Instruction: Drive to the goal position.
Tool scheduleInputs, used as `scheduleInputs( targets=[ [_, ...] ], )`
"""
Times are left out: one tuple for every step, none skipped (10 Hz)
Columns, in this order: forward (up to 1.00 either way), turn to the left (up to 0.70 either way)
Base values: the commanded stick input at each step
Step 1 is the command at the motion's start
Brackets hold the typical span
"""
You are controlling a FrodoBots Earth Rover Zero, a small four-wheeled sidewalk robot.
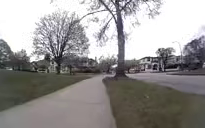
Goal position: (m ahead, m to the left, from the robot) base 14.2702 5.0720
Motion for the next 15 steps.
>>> scheduleInputs(
  targets=[
    [0.85,0.0],
    [0.85,0.0],
    [0.85,0.0],
    [0.85,0.0],
    [0.85,0.0],
    [0.85,0.0],
    [0.85,0.0],
    [0.85,0.0],
    [0.85,0.0],
    [0.85,0.0],
    [0.85,0.0],
    [0.85,0.0],
    [0.85,0.0],
    [0.85,0.0],
    [0.85,0.0]
  ],
)
